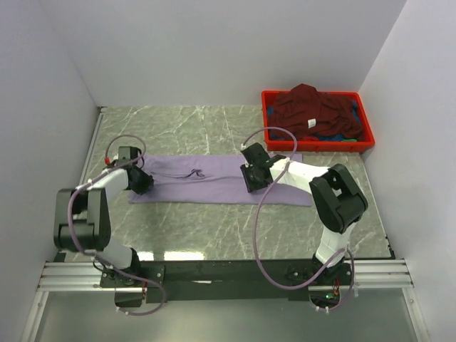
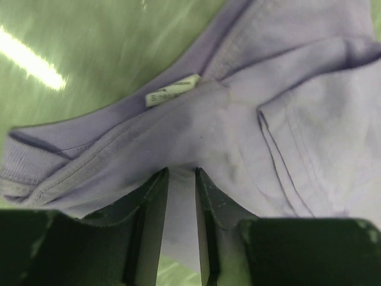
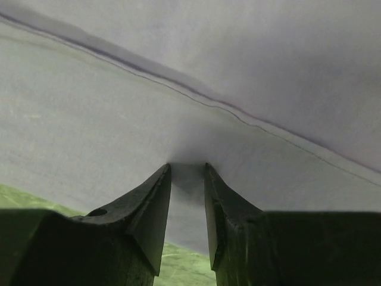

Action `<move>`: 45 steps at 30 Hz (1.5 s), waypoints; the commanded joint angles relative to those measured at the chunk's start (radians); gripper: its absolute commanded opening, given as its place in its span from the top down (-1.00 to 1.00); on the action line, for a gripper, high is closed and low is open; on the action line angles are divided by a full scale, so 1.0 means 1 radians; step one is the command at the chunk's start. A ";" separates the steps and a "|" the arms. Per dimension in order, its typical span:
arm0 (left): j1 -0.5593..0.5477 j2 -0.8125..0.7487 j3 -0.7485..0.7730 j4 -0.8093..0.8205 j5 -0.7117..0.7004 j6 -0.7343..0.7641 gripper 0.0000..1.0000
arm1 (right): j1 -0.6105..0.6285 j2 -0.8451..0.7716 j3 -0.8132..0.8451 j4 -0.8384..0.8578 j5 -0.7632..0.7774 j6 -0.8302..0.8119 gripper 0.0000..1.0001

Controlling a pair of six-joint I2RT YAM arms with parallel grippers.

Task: Fold and stack the t-shirts
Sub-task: Fold the tshirt

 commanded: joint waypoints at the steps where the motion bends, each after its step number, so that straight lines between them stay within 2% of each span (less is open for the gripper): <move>1: 0.041 0.151 0.084 -0.008 -0.038 0.064 0.36 | 0.030 0.059 0.060 -0.106 0.060 -0.020 0.27; 3: 0.055 0.219 0.181 -0.041 -0.048 0.096 0.36 | 0.070 0.089 0.071 -0.146 0.066 -0.022 0.26; 6: 0.084 0.413 0.355 -0.089 -0.086 0.133 0.33 | 0.148 0.122 0.111 -0.206 0.030 -0.034 0.27; 7: 0.087 0.461 0.474 -0.130 -0.092 0.152 0.32 | 0.170 0.142 0.132 -0.238 -0.012 -0.034 0.27; 10: 0.087 0.650 0.683 -0.193 -0.089 0.193 0.27 | 0.263 0.193 0.198 -0.289 -0.111 -0.040 0.27; 11: 0.088 0.696 0.827 -0.213 -0.083 0.216 0.26 | 0.291 0.207 0.223 -0.300 -0.142 -0.043 0.27; 13: 0.081 0.815 0.967 -0.268 -0.071 0.238 0.14 | 0.358 0.254 0.316 -0.320 -0.239 -0.051 0.27; 14: 0.075 0.849 1.092 -0.285 -0.072 0.266 0.09 | 0.377 0.272 0.355 -0.339 -0.268 -0.052 0.27; 18: 0.030 0.961 1.288 -0.296 -0.107 0.346 -0.17 | 0.429 0.349 0.580 -0.402 -0.316 -0.075 0.27; 20: 0.023 0.951 1.302 -0.267 -0.124 0.365 -0.25 | 0.426 0.352 0.620 -0.425 -0.279 -0.069 0.27; 21: 0.021 0.913 1.290 -0.252 -0.137 0.365 -0.36 | 0.423 0.340 0.632 -0.427 -0.247 -0.060 0.27; 23: 0.019 0.854 1.218 -0.209 -0.144 0.356 -0.48 | 0.402 0.279 0.613 -0.412 -0.173 -0.045 0.27; 24: 0.019 0.787 1.189 -0.195 -0.157 0.356 -0.59 | 0.393 0.253 0.594 -0.403 -0.162 -0.028 0.26; 27: 0.009 0.663 1.086 -0.176 -0.193 0.334 -0.66 | 0.339 0.146 0.454 -0.363 -0.139 -0.009 0.25; 30: -0.005 0.569 0.991 -0.204 -0.217 0.282 -0.62 | 0.310 0.073 0.363 -0.352 -0.125 -0.031 0.23; 36: -0.060 0.469 0.759 -0.164 -0.149 0.215 -0.44 | 0.296 0.043 0.271 -0.341 -0.179 -0.069 0.11; 39: -0.088 0.480 0.704 -0.149 -0.148 0.216 -0.40 | 0.296 0.035 0.238 -0.318 -0.217 -0.069 0.09; 45: -0.120 0.570 0.702 -0.143 -0.155 0.224 -0.32 | 0.304 0.070 0.226 -0.286 -0.251 -0.065 0.09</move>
